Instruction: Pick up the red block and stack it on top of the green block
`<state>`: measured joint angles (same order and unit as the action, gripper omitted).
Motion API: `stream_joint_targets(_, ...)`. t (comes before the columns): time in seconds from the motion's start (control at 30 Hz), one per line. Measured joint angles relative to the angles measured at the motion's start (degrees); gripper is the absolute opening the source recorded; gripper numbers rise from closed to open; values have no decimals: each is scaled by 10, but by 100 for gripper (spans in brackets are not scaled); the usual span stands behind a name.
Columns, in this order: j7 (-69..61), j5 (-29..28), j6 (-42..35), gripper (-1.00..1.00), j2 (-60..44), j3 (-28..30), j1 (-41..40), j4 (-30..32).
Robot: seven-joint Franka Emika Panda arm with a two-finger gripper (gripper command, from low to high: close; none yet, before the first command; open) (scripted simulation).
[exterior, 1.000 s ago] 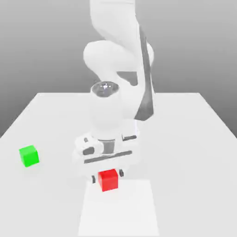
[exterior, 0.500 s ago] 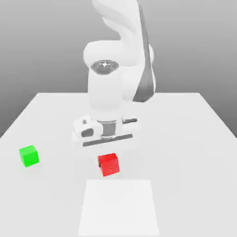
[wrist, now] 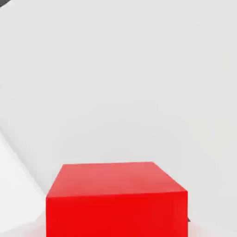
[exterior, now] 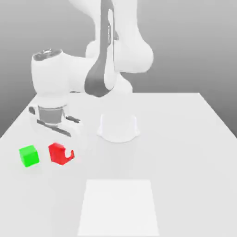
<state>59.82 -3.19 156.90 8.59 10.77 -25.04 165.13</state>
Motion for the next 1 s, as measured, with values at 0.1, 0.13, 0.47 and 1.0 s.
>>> stream_joint_targets(0.1,70,-5,-9,-100,1,15,-39,-8)
stream_joint_targets(0.13,93,-7,-12,-100,1,20,-51,-11)
stream_joint_targets(0.47,311,-16,-37,-100,-1,71,-170,-37)
stream_joint_targets(1.0,194,164,63,-100,-135,75,-133,-49)
